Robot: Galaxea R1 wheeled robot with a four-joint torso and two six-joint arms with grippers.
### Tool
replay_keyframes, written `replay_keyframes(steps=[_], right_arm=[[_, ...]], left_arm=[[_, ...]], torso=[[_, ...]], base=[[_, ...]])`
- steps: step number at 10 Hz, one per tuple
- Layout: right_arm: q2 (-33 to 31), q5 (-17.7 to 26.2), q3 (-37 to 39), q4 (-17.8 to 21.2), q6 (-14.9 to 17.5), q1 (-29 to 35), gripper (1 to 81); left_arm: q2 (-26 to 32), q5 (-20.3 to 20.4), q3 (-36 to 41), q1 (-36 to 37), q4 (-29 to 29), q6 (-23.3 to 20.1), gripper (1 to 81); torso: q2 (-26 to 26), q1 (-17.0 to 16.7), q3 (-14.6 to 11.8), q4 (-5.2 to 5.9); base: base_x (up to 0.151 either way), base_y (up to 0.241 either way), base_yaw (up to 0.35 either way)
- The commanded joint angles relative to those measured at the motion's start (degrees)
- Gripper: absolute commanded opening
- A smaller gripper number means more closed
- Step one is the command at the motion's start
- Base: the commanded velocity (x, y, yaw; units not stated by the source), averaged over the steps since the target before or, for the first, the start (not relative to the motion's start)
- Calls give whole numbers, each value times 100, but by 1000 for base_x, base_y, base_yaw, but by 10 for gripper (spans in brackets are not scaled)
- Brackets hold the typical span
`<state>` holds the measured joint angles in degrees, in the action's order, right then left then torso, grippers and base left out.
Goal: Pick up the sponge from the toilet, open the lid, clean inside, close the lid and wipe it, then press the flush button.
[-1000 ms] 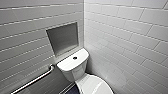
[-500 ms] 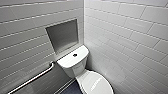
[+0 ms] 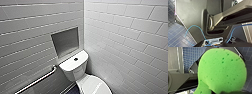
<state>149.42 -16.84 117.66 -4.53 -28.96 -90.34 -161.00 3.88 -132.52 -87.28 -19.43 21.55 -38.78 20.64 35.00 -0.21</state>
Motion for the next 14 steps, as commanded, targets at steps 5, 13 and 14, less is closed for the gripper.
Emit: replay_keyframes(steps=[5,13,14], right_arm=[[187,400,335,-311,22,20,10],[794,409,1337,-417,14,-33,10],[767,409,1214,-469,14,-41,10]], left_arm=[[-416,-361,-731,-83,1,16,811],[-425,-361,-731,-83,10,24,811],[-416,-361,-731,-83,1,24,811]], torso=[[1349,-888,-783,0],[2857,-1873,-1797,0],[2463,-1620,-1903,0]], base=[[0,0,0],[0,0,0],[0,0,0]])
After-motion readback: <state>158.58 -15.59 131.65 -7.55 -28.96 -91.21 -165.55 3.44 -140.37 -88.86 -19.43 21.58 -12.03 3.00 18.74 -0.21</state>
